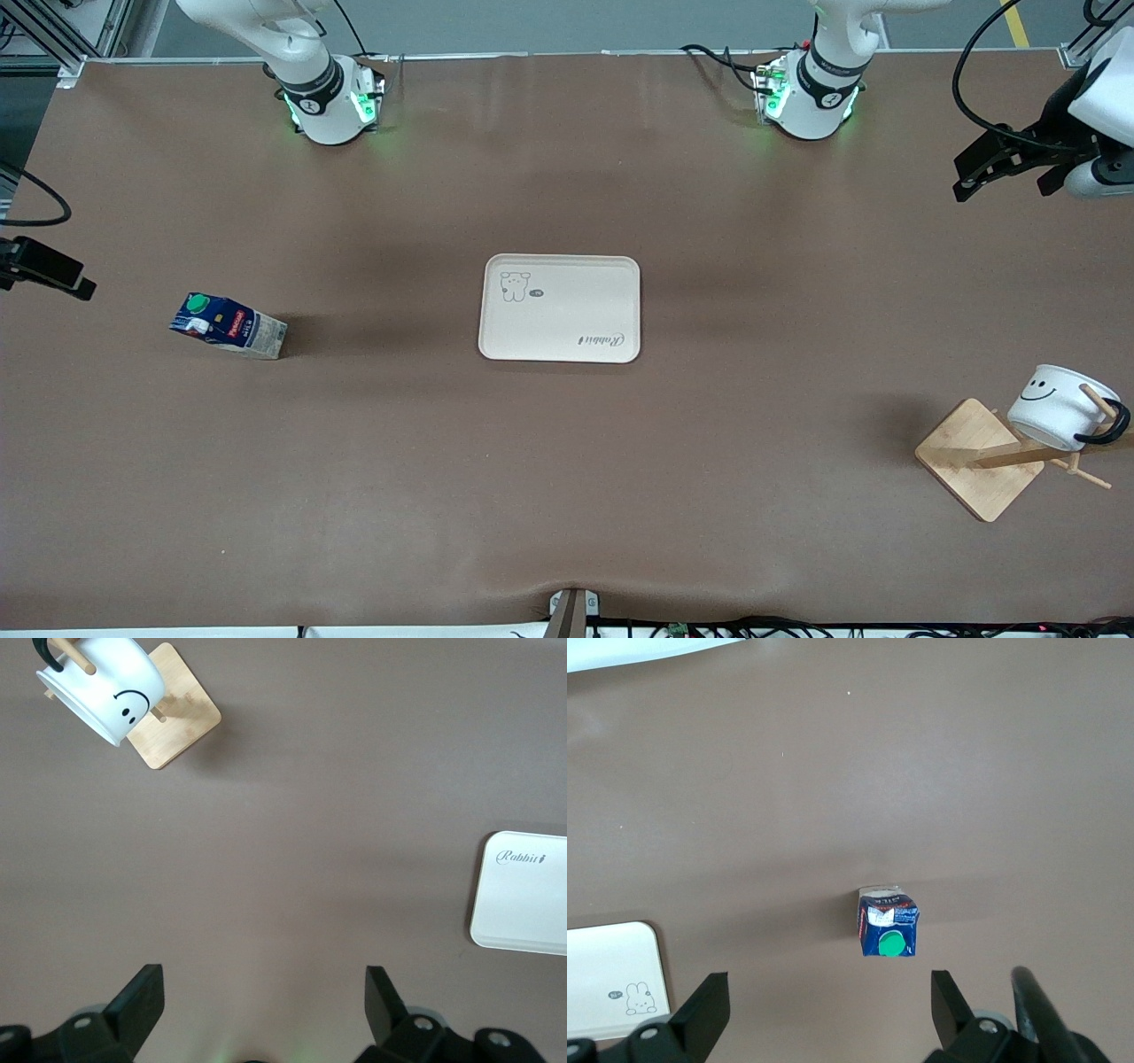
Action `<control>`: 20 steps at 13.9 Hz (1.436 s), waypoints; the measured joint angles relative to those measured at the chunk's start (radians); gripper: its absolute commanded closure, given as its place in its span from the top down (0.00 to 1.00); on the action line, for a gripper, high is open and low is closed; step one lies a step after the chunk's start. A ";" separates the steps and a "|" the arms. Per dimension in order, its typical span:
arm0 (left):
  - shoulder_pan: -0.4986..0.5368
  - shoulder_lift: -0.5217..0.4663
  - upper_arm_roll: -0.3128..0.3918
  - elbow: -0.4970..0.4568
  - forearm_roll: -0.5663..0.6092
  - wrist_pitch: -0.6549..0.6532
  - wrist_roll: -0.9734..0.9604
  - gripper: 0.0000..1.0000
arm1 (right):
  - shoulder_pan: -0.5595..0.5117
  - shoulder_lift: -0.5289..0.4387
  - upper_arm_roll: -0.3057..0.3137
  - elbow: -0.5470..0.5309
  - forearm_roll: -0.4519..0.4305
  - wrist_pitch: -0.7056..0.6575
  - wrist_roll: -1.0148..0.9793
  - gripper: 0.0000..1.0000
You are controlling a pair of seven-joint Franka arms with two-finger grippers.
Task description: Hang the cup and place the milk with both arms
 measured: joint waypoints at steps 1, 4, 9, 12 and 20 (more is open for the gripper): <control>0.000 0.000 0.000 0.000 0.000 0.000 0.000 1.00 | 0.000 -0.012 0.000 0.000 0.000 -0.011 0.000 1.00; 0.000 -0.001 0.000 0.000 0.000 0.000 0.000 1.00 | -0.034 -0.027 0.041 -0.005 0.000 -0.022 0.000 1.00; 0.000 -0.001 0.000 0.000 0.000 0.000 0.000 1.00 | -0.175 -0.080 0.212 -0.107 0.000 0.035 0.000 1.00; 0.000 -0.002 0.000 0.000 0.000 0.000 0.000 1.00 | -0.177 -0.157 0.219 -0.234 -0.004 0.118 0.000 1.00; 0.000 -0.003 0.000 0.001 0.000 0.000 0.000 1.00 | -0.180 -0.192 0.219 -0.251 -0.023 0.123 0.000 1.00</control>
